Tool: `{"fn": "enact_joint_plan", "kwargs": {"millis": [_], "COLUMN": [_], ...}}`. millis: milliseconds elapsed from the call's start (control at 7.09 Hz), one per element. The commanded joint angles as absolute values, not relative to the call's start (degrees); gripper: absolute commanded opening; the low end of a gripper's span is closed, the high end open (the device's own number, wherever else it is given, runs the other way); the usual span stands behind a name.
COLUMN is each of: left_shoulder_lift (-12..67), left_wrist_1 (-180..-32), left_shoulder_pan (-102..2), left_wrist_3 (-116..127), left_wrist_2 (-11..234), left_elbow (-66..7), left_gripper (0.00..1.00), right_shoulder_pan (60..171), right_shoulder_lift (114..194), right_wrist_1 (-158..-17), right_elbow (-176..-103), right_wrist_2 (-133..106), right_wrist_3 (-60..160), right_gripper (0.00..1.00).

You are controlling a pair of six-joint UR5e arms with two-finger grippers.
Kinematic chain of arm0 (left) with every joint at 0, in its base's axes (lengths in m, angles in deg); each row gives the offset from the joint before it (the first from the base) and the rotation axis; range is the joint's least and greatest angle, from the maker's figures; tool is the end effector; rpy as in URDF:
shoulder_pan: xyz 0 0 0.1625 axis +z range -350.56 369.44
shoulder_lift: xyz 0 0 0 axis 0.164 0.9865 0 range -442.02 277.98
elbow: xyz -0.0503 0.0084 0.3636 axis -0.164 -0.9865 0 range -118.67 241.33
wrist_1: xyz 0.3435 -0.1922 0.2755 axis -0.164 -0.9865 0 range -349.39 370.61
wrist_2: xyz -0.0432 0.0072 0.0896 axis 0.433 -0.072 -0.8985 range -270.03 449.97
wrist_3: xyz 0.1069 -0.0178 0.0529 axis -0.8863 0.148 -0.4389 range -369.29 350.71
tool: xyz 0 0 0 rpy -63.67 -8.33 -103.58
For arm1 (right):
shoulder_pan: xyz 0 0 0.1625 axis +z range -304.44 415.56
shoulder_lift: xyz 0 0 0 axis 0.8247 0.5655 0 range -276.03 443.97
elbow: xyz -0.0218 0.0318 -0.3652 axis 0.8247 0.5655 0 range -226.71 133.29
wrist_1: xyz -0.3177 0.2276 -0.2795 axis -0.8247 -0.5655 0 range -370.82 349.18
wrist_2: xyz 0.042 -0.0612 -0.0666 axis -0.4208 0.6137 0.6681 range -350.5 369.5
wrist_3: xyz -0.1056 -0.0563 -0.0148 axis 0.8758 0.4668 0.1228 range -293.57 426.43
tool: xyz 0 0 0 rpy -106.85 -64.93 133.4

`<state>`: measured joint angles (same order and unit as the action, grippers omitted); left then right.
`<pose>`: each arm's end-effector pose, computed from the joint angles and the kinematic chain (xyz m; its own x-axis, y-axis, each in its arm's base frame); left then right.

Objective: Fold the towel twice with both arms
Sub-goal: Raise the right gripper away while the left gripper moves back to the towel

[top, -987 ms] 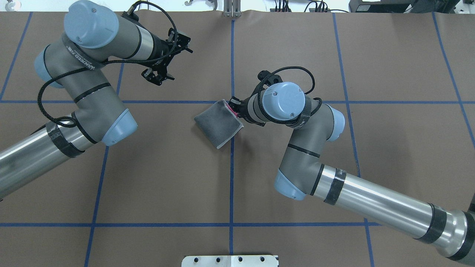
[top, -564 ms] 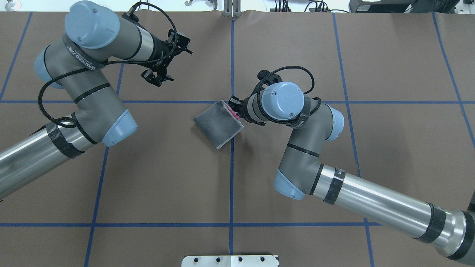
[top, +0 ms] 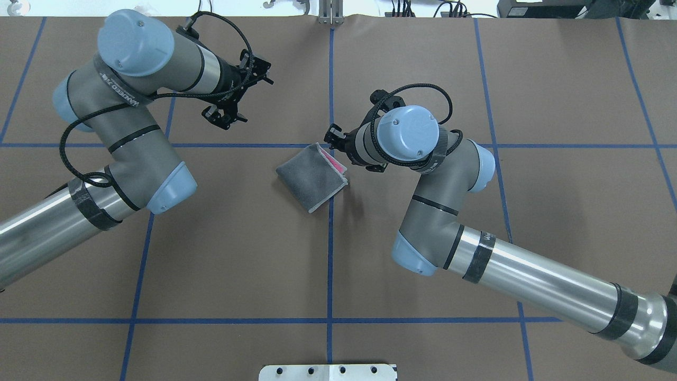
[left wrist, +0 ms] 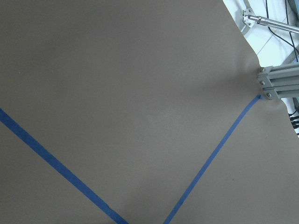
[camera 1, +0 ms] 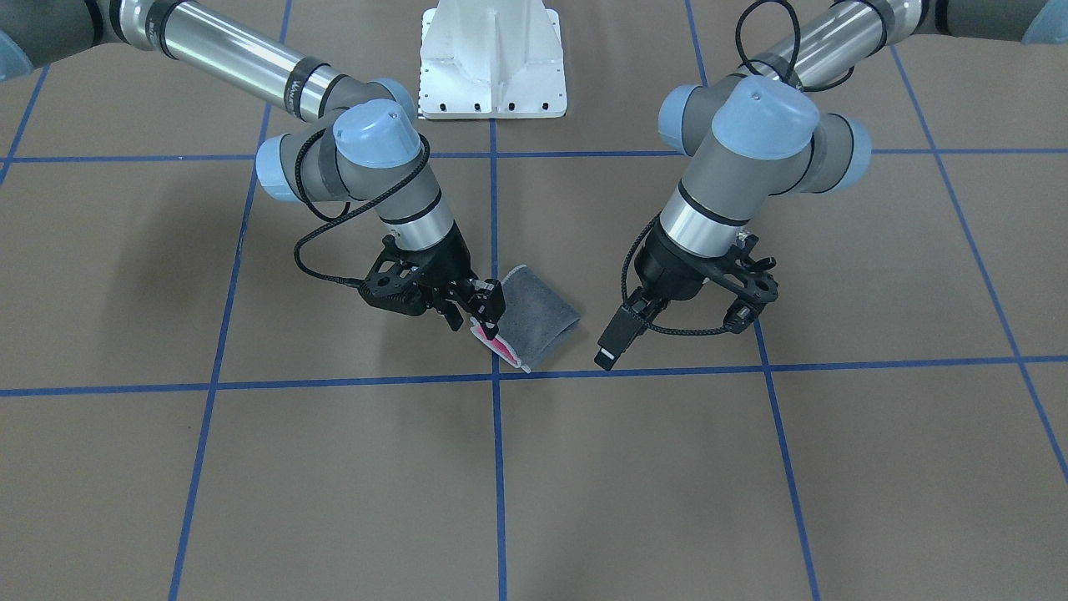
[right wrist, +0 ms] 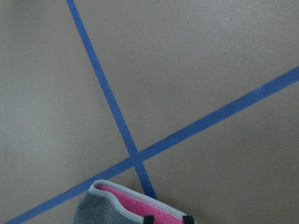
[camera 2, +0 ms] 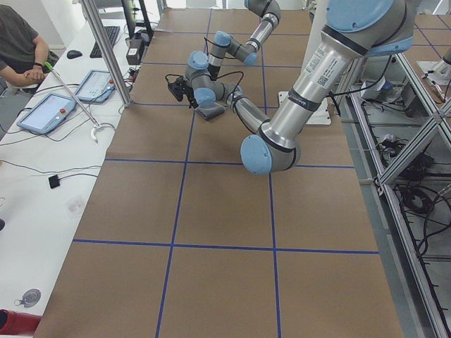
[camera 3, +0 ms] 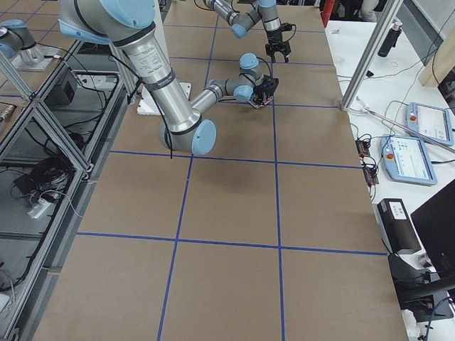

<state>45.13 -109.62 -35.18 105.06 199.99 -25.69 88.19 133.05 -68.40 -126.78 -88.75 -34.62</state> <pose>0.4685 -0.5915 0.1549 0.0988 -0.6417 -0.7606 0.5277 0.6817 -0.5067 -0.6008 -0.5223 0.1665 0.2884 0.4099 0.8653 -0.4899 0.8396 -0.2345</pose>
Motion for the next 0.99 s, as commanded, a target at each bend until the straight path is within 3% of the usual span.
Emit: {"fn": "enact_joint_plan", "kwargs": {"millis": [0,282,846], "left_shoulder_lift": [45.6,46.9,51.2], "left_wrist_1": [-109.7,-111.3,-117.6], "left_shoulder_pan": [-31.5,-27.8,-24.8], "left_wrist_3": [105.8,106.4,106.2], "left_wrist_2": [199.0,192.4,186.4], "left_elbow": [-25.2,-23.3,-16.5], "left_gripper": [0.99,0.99,0.99], "right_shoulder_pan": [92.5,100.9,104.0], "right_shoulder_lift": [134.9,142.1,143.9], "right_wrist_1": [-68.3,-68.2,-68.7], "right_elbow": [-128.8,-132.9,-132.9], "right_wrist_2": [-94.4,-105.1,-107.7], "right_wrist_3": [-34.6,-34.4,-34.3], "right_gripper": [0.67,0.71,0.71]}}
